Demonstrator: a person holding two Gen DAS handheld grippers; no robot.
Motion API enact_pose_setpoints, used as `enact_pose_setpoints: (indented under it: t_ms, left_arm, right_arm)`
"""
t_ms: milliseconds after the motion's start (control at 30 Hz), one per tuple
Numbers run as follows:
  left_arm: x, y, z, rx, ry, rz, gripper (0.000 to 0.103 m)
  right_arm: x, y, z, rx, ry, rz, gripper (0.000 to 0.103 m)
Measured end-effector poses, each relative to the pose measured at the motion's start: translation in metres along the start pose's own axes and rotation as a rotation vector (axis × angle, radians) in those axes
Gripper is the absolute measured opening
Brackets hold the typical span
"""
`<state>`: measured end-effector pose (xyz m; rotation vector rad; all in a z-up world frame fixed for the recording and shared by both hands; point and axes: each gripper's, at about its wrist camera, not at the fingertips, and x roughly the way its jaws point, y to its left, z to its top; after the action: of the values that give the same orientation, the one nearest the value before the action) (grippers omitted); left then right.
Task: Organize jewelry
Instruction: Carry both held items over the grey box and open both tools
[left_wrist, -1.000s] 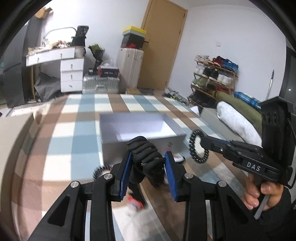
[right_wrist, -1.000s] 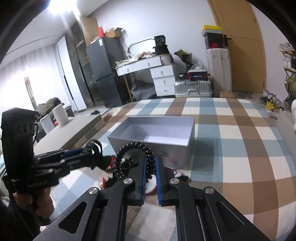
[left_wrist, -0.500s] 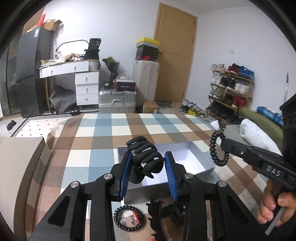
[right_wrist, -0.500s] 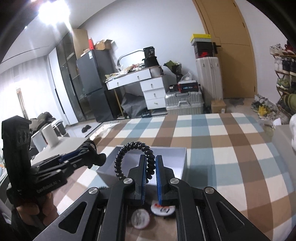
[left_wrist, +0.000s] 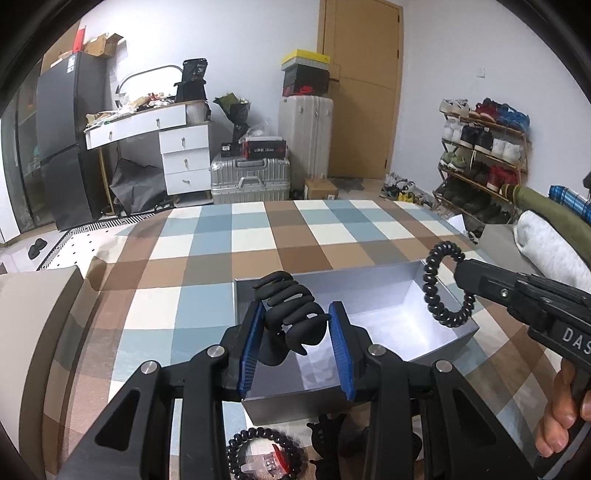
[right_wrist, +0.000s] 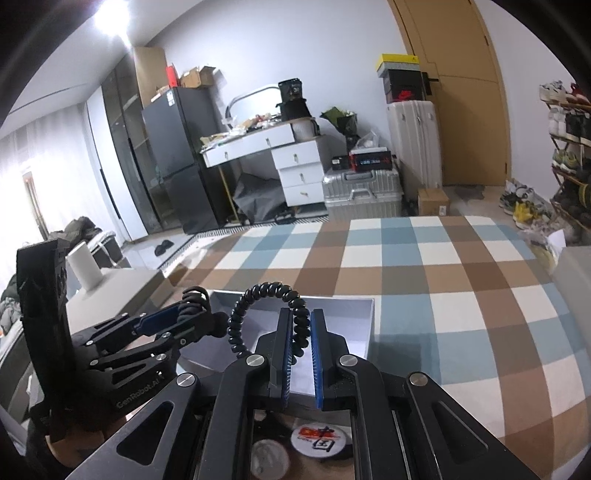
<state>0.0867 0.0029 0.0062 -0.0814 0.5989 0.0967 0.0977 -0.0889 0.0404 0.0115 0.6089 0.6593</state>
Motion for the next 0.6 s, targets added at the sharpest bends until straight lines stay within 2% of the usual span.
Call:
enact_pose_setpoints:
  t_ms: [300, 467, 567, 600]
  left_arm:
    - [0.007, -0.001, 0.0, -0.024, 0.086, -0.044, 0.03]
    - [0.008, -0.006, -0.001, -0.009, 0.097, -0.053, 0.03]
    - [0.009, -0.007, -0.001, -0.012, 0.109, -0.057, 0.03]
    - [0.007, -0.007, -0.001, -0.015, 0.109, -0.063, 0.03]
  right_arm:
    - [0.019, -0.006, -0.005, 0.005, 0.057, -0.018, 0.009]
    - [0.024, -0.006, -0.008, 0.009, 0.075, -0.018, 0.01]
    - [0.026, -0.006, -0.008, 0.012, 0.085, -0.016, 0.016]
    - [0.025, -0.006, -0.009, 0.012, 0.083, -0.013, 0.023]
